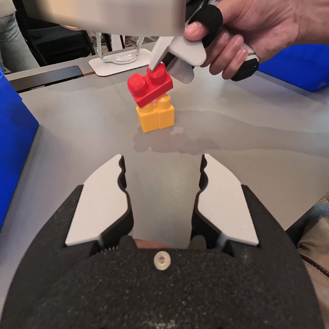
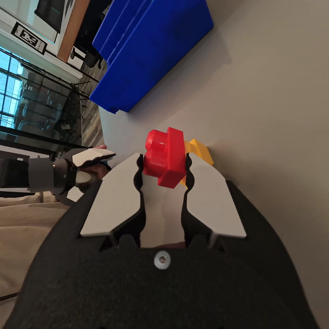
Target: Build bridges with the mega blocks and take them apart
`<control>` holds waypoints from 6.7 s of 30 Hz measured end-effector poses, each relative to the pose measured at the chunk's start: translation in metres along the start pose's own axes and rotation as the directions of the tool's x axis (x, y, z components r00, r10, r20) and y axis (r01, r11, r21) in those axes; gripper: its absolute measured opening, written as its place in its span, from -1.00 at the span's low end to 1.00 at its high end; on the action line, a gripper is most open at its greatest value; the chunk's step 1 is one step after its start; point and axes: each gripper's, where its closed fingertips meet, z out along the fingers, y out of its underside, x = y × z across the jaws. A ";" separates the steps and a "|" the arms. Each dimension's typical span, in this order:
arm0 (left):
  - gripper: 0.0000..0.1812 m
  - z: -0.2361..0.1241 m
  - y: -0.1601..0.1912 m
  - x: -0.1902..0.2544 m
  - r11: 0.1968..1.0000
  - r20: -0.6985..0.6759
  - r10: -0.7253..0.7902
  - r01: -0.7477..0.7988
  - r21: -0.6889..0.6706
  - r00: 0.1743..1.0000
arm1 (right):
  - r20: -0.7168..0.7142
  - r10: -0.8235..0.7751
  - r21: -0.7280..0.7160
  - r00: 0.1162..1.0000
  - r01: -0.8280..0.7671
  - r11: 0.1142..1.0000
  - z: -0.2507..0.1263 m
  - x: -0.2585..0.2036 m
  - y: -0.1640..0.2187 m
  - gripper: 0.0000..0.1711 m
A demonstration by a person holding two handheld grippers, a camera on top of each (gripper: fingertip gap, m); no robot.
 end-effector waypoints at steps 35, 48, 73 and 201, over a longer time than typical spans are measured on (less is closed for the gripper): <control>-0.08 -0.003 0.014 -0.009 0.992 0.043 0.106 -0.103 -0.069 0.993 | -0.713 -0.564 -0.210 0.418 0.639 0.740 -0.054 -0.028 0.138 -0.13; -0.08 -0.011 0.014 -0.017 0.999 0.117 -0.008 0.013 -0.046 0.993 | -0.807 -0.337 -0.089 0.486 0.464 0.882 -0.066 -0.022 0.165 -0.09; -0.17 -0.060 0.034 -0.082 0.998 0.273 -0.058 0.049 0.040 0.960 | -0.539 -0.816 -0.637 0.210 0.532 0.558 0.039 0.005 0.089 -0.46; -0.22 -0.018 -0.016 -0.032 0.984 0.152 0.040 -0.065 0.168 0.988 | -0.581 -0.681 -0.272 0.446 0.682 0.679 -0.014 0.015 0.017 -0.47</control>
